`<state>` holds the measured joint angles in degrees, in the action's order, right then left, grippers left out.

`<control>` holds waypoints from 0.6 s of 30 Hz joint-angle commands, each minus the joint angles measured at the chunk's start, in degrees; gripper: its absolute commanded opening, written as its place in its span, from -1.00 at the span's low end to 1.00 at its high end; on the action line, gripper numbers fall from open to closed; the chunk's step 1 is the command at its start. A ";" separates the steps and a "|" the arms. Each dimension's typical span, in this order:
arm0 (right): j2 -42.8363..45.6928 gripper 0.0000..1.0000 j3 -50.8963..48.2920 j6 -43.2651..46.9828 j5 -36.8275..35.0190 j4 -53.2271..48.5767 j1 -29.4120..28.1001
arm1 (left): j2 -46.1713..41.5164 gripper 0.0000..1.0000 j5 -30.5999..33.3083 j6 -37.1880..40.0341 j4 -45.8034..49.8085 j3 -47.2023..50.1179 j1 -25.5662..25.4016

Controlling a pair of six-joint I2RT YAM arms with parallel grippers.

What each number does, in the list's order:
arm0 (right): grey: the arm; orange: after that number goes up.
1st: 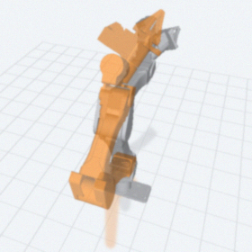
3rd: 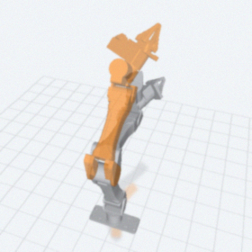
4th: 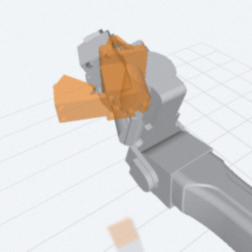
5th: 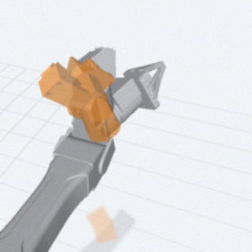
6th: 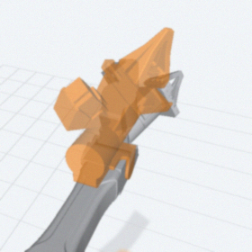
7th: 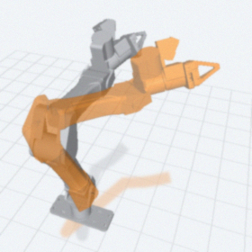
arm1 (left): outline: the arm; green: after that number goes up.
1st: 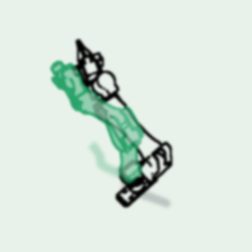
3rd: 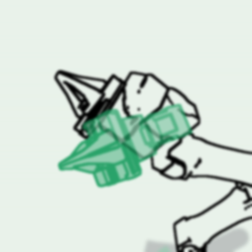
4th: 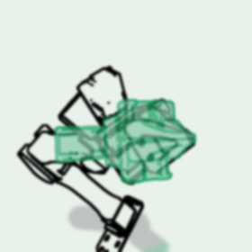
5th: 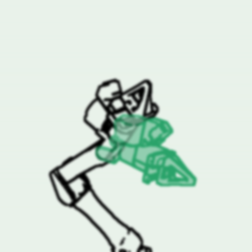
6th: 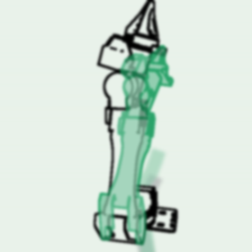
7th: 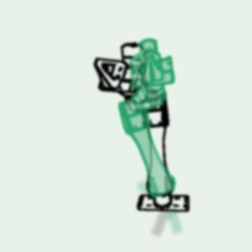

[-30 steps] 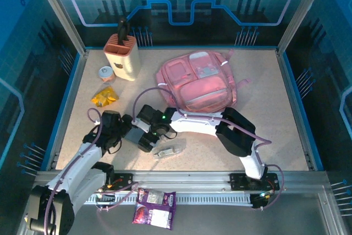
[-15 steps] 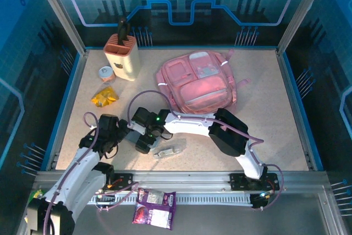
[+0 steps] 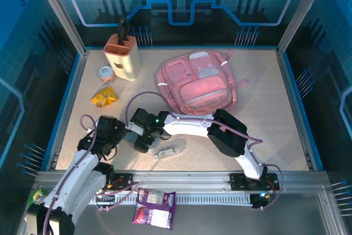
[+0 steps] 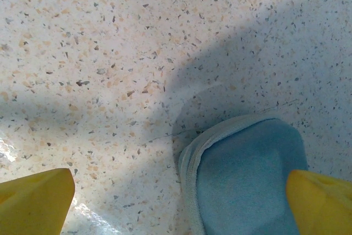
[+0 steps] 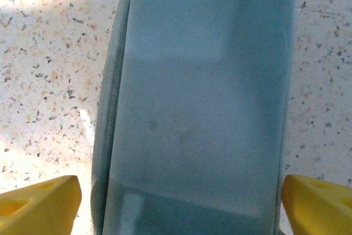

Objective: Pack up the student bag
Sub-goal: Pick up the glasses case from the bottom-left of the table.

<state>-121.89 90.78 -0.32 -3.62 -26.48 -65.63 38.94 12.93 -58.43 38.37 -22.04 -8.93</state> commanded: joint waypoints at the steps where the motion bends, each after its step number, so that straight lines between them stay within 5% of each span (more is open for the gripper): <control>1: -2.02 0.85 -2.11 0.02 -2.26 -3.38 0.85 | -1.15 0.99 0.90 -1.50 0.81 -2.30 0.40; 6: 0.79 1.00 -5.15 0.62 1.38 -1.19 1.03 | -0.82 0.99 3.40 -2.53 1.59 -1.53 0.55; 18: -1.11 0.90 -5.25 0.92 -1.30 0.16 0.95 | -0.33 0.98 4.91 -4.06 1.57 -1.77 1.37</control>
<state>-121.64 85.82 0.32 -4.05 -25.02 -65.19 39.13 16.80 -61.60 39.35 -22.04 -8.25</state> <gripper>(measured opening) 0.955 0.992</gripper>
